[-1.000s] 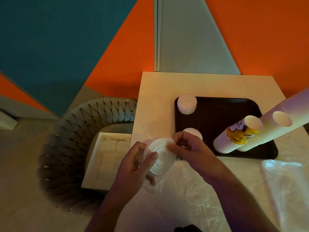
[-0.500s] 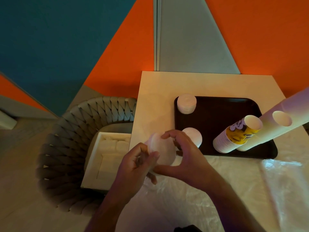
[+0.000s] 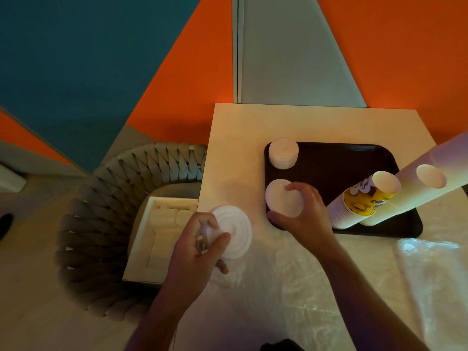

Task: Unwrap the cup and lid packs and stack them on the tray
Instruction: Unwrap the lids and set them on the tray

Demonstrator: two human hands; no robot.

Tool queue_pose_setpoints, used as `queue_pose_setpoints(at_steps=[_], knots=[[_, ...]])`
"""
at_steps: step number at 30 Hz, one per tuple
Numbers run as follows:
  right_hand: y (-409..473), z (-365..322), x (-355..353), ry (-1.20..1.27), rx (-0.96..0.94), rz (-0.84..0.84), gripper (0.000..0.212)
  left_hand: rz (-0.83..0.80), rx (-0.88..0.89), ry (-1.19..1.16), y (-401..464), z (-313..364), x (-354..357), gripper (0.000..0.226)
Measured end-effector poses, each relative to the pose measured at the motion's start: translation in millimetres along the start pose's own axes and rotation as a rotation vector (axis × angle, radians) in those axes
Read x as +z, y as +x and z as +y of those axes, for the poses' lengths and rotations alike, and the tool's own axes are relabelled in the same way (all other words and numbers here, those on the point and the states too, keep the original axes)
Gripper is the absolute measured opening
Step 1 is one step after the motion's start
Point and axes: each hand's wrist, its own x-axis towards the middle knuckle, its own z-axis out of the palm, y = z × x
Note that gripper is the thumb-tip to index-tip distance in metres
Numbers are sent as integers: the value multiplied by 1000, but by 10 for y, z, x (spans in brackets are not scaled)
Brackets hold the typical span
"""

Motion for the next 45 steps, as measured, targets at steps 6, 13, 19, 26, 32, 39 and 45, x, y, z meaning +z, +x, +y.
queue_pose_setpoints(at_steps=[6, 13, 19, 26, 32, 39, 45], knots=[[342, 458, 94, -285, 11, -100, 74, 11, -70, -13, -12, -28, 9, 50], [371, 586, 151, -339, 25, -156, 76, -6, -90, 25, -29, -73, -18, 51], [381, 669, 183, -303, 27, -152, 77, 0, -91, 16, -20, -84, -4, 52], [350, 719, 188, -244, 48, -130, 77, -10, -92, -10, 2, -101, -1, 52], [298, 741, 219, -217, 47, -104, 78, -11, -86, -6, 15, -98, 13, 52], [263, 426, 67, -270, 6, -14, 90, -22, -66, -8, 24, -58, 22, 50], [5, -394, -119, 274, -58, -131, 14, -53, -7, -12, 14, 17, 62, 42]])
